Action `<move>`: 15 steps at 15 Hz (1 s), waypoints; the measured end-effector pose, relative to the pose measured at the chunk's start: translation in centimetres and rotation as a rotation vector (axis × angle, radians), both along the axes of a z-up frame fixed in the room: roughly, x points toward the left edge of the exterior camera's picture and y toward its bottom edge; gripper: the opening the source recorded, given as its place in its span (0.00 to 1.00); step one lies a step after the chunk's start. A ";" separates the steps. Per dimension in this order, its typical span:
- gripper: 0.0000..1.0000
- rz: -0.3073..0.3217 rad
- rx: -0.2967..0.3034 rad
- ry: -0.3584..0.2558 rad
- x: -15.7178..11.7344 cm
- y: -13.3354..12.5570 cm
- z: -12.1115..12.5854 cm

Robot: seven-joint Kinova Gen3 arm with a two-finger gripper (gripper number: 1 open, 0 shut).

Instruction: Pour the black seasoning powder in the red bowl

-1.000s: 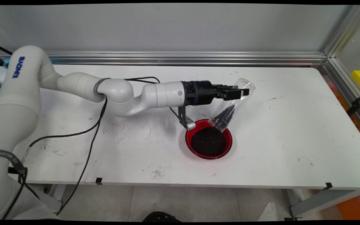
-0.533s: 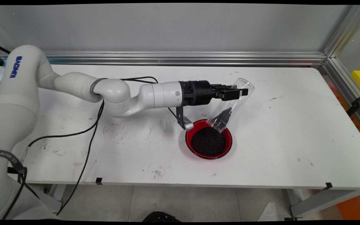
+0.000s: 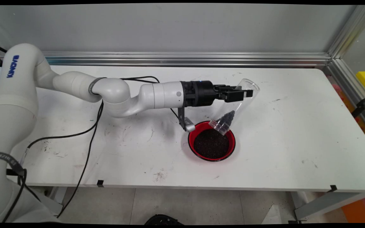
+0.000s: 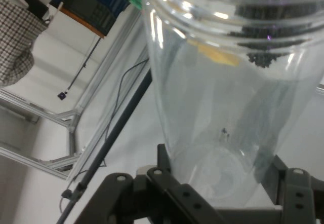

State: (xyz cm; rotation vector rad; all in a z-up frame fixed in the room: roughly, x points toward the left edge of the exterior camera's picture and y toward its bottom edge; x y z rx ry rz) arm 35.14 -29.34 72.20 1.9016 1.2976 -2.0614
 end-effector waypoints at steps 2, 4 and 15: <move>0.00 -0.016 -0.006 0.001 -0.1 0.1 0.2; 0.00 -0.029 -0.012 0.002 -0.2 0.1 0.4; 0.00 -0.062 -0.031 -0.007 0.0 -0.3 0.6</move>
